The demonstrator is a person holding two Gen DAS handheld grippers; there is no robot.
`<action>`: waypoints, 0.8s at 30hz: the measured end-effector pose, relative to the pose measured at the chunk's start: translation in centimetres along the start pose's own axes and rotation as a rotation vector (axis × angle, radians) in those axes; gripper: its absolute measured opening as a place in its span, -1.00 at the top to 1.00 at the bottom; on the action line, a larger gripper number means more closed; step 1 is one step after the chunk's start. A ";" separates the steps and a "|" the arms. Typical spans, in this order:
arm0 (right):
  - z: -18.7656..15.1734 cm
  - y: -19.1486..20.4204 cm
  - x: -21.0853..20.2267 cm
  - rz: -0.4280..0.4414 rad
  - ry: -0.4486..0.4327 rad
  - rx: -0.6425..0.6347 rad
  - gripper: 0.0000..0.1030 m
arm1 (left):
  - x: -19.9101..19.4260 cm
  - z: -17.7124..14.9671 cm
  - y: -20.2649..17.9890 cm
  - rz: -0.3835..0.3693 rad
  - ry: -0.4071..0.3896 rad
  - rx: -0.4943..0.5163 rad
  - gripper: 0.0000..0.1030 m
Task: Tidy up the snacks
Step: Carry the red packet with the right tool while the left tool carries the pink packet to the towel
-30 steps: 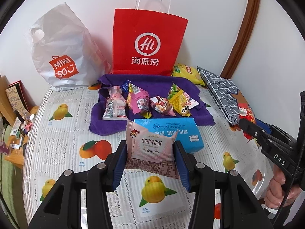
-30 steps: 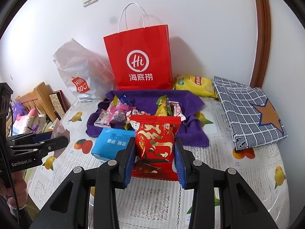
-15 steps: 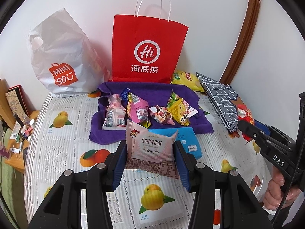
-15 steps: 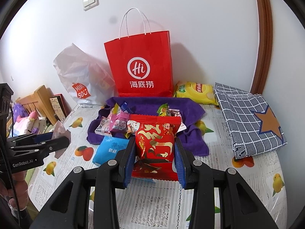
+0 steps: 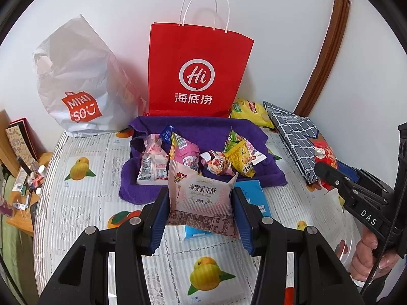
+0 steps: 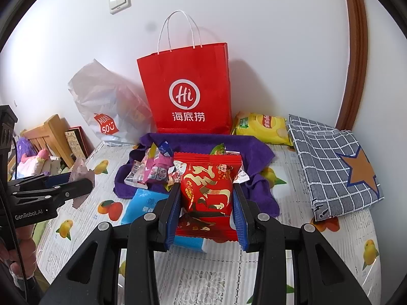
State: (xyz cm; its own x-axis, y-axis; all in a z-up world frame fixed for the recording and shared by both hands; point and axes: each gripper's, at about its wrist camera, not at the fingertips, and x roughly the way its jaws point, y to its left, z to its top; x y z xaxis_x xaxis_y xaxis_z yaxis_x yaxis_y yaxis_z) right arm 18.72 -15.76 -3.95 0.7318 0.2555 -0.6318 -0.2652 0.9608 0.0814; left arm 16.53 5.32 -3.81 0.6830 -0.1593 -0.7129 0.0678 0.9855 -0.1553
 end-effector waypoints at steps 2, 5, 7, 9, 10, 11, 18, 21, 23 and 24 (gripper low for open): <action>0.3 0.1 0.3 -0.003 0.000 -0.006 0.26 | 0.3 0.3 0.1 0.002 0.001 0.001 0.10; 0.9 0.1 0.7 -0.003 -0.004 -0.011 0.26 | 0.8 0.9 0.2 0.003 0.002 -0.001 0.10; 1.2 0.1 1.0 -0.002 -0.004 -0.012 0.26 | 1.1 1.3 0.3 0.003 0.003 -0.002 0.10; 1.6 0.1 1.4 -0.002 -0.006 -0.016 0.26 | 1.4 1.7 0.4 0.007 0.004 -0.002 0.10; 1.8 0.1 1.5 -0.002 -0.007 -0.017 0.26 | 1.6 1.9 0.4 0.008 0.004 -0.002 0.10; 2.0 0.1 1.8 -0.001 -0.009 -0.018 0.26 | 1.8 2.1 0.5 0.009 0.004 -0.002 0.10; 3.2 0.0 3.2 0.002 -0.011 -0.020 0.26 | 2.7 3.5 1.0 0.019 0.004 -0.006 0.10; 3.9 0.0 4.0 0.007 -0.011 -0.019 0.26 | 3.1 4.1 1.1 0.021 0.000 -0.007 0.10; 4.3 -0.1 4.5 0.006 -0.011 -0.020 0.26 | 3.4 4.5 1.2 0.023 0.001 -0.010 0.10; 4.4 -0.1 4.7 0.007 -0.011 -0.019 0.26 | 3.6 4.6 1.3 0.022 0.002 -0.011 0.10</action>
State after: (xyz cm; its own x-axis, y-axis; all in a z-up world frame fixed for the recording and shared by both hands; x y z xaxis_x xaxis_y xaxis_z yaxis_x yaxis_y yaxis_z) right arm 24.97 -14.19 -3.51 0.7365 0.2637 -0.6229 -0.2822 0.9567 0.0713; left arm 22.46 6.27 -3.42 0.6826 -0.1374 -0.7178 0.0443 0.9881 -0.1470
